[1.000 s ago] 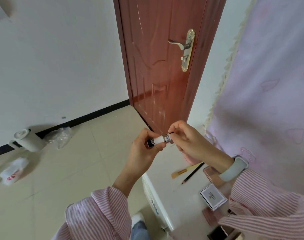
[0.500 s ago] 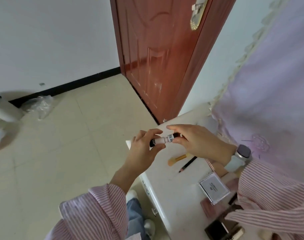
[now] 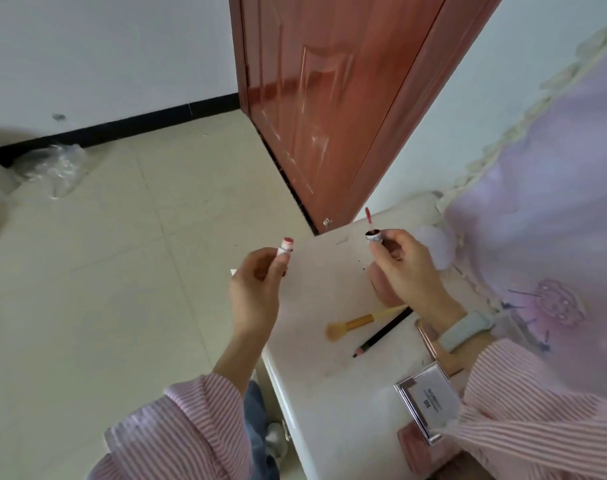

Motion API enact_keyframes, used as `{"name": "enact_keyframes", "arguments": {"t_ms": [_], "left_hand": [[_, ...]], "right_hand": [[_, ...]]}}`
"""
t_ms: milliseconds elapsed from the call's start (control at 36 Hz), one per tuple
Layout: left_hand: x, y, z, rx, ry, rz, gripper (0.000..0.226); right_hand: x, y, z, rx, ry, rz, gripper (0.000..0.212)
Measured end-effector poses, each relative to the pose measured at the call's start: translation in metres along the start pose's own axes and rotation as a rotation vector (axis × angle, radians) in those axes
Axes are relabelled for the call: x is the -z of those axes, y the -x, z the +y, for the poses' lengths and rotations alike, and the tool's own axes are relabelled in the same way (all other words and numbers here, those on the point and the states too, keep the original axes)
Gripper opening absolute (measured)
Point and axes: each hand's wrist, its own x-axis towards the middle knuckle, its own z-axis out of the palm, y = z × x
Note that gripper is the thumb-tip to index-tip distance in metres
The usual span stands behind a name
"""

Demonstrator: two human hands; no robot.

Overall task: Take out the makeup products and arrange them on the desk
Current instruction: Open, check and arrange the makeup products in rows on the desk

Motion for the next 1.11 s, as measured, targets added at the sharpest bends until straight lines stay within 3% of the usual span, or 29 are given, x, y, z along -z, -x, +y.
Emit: {"name": "enact_keyframes", "arguments": {"t_ms": [111, 167, 222, 250, 306, 333, 389, 472, 556, 778, 944, 1111], "left_hand": [[-0.024, 0.006, -0.002, -0.001, -0.031, -0.055, 0.009], [-0.033, 0.006, -0.009, -0.17, -0.264, -0.042, 0.021], [-0.041, -0.007, -0.017, -0.344, -0.478, -0.012, 0.042], [-0.045, -0.019, -0.016, -0.372, -0.526, -0.052, 0.057], [-0.06, -0.046, -0.009, -0.338, -0.575, -0.295, 0.079], [-0.068, -0.057, -0.007, -0.343, -0.661, -0.434, 0.078], [-0.086, -0.064, -0.009, -0.436, -0.873, -0.563, 0.061], [-0.095, -0.062, -0.01, -0.506, -0.994, -0.526, 0.048], [-0.095, -0.061, -0.011, -0.567, -0.974, -0.468, 0.045], [-0.092, -0.063, -0.01, -0.541, -0.89, -0.492, 0.049], [-0.067, -0.069, -0.008, -0.373, -0.555, -0.457, 0.031], [-0.006, -0.1, -0.021, -0.18, -0.532, -0.326, 0.035]], "right_hand": [[-0.021, -0.006, 0.016, 0.067, 0.262, -0.015, 0.023], [-0.025, -0.01, 0.02, 0.109, 0.422, -0.01, 0.028], [-0.025, -0.015, 0.023, 0.193, 0.396, 0.029, 0.03], [-0.023, -0.021, 0.023, 0.235, 0.35, 0.062, 0.028], [-0.016, -0.036, 0.025, 0.263, 0.296, 0.14, 0.027], [-0.013, -0.044, 0.026, 0.225, 0.282, 0.134, 0.026], [-0.006, -0.056, 0.028, 0.087, 0.198, 0.086, 0.024], [0.001, -0.066, 0.032, 0.008, 0.056, 0.167, 0.022], [0.001, -0.066, 0.032, 0.061, 0.103, 0.168, 0.022], [-0.009, -0.062, 0.018, 0.073, 0.069, 0.205, 0.015], [-0.019, -0.054, -0.002, 0.094, 0.098, 0.199, 0.017], [-0.048, -0.056, -0.036, 0.047, 0.089, 0.116, 0.019]]}}
